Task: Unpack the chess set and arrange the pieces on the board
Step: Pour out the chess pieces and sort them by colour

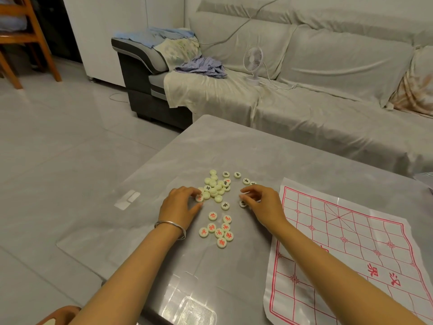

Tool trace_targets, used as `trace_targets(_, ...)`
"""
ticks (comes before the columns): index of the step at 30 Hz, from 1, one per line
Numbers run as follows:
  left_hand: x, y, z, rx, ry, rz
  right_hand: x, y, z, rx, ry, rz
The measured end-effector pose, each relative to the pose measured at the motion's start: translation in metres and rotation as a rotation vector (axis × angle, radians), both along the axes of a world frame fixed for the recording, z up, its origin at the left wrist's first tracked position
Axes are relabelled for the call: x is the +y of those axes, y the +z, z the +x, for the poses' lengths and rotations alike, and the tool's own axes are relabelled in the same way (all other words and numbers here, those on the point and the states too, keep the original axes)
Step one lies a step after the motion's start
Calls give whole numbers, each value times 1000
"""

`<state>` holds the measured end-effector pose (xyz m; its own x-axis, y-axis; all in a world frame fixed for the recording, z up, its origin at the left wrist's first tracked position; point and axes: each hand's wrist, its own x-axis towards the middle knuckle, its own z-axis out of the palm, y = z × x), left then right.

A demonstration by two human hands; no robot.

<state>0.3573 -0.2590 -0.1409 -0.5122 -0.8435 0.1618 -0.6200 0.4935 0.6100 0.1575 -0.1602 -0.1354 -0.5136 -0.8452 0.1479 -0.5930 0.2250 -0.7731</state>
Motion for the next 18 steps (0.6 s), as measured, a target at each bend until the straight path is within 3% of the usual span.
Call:
trace_targets(8,-3,-2,2,3,-27,65,5,3,4,37,65,80)
trace_targets(15,3,3,9,30,-123,123,32,8,24,357,503,303)
trace_targets(18,5,5,13,17,-150,137,37,5,23,459,573,385)
